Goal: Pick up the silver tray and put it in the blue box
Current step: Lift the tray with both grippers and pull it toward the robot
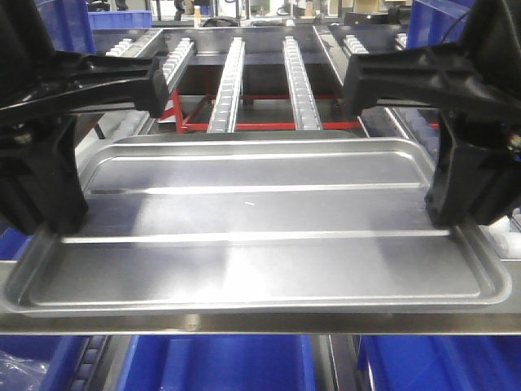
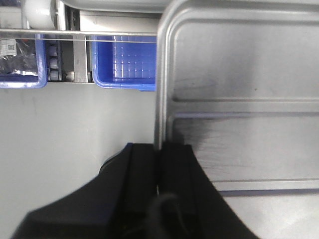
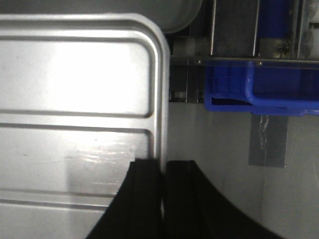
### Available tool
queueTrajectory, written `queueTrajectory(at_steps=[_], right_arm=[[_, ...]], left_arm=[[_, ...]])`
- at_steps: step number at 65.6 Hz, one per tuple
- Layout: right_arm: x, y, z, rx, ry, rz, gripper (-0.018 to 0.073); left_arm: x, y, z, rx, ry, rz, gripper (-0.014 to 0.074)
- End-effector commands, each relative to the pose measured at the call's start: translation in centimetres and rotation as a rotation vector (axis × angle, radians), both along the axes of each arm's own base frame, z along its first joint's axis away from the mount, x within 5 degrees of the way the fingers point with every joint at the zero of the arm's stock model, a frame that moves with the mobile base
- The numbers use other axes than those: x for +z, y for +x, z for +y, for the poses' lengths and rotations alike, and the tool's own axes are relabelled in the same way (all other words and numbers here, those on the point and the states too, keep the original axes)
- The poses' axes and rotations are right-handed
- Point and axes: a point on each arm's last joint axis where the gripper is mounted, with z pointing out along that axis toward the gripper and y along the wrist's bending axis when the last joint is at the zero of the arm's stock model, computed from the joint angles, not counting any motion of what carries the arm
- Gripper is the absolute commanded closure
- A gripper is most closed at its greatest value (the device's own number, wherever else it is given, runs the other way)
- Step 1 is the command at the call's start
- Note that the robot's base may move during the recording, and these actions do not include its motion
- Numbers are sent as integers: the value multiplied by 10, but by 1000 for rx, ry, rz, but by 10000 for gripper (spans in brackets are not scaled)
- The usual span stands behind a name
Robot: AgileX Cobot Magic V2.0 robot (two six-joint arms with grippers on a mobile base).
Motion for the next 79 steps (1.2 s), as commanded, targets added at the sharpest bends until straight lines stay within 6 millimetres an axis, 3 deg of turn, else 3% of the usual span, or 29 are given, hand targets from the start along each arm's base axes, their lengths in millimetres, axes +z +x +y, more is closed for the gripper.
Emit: queueTrajectory(at_steps=[1,79], right_arm=[[18,4,2,28,64,-98,501],[18,4,2,27,61,-96,501]], left_arm=[[16,-2,-2,-25,-56,-56,700],[16,-2,-2,-26,-55,-57,700]])
